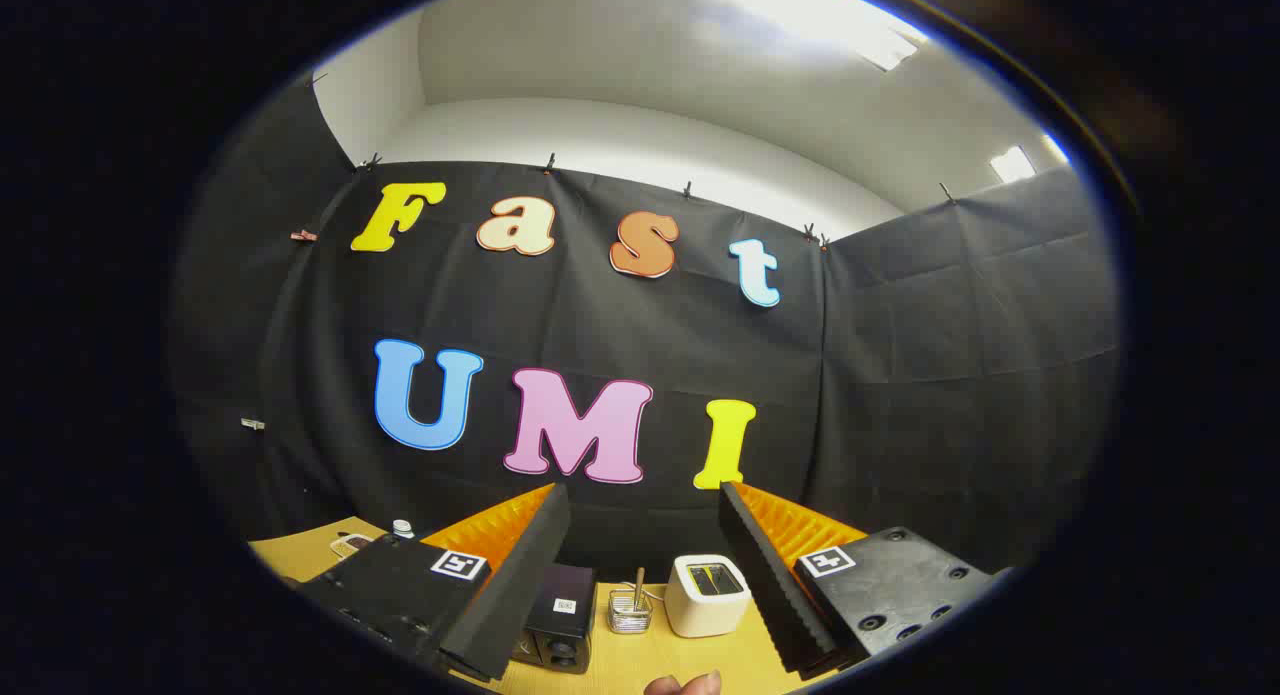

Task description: Open the toaster oven, put the food inside, and close the toaster oven door.

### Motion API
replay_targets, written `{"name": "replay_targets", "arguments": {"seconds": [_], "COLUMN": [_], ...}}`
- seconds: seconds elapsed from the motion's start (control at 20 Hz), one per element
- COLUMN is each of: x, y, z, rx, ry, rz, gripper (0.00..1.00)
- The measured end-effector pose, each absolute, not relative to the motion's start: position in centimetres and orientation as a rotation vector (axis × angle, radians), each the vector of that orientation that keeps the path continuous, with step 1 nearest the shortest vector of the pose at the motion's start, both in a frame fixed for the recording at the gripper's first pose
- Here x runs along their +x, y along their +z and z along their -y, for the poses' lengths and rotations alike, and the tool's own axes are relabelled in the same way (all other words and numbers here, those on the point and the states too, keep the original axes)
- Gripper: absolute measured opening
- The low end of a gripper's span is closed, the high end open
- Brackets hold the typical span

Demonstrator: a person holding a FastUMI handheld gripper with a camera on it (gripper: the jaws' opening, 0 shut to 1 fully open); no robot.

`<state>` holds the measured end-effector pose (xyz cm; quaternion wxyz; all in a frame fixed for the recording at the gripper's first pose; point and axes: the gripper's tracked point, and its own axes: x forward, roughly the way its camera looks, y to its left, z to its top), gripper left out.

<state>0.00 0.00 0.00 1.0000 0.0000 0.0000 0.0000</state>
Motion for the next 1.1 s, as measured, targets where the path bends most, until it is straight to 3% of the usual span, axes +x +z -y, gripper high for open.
{"name": "replay_targets", "arguments": {"seconds": [1.1], "x": [-1.2], "y": [-0.2], "z": [-0.4], "rx": [-0.023], "ry": [-0.010], "rz": [0.014], "gripper": [0.97]}}
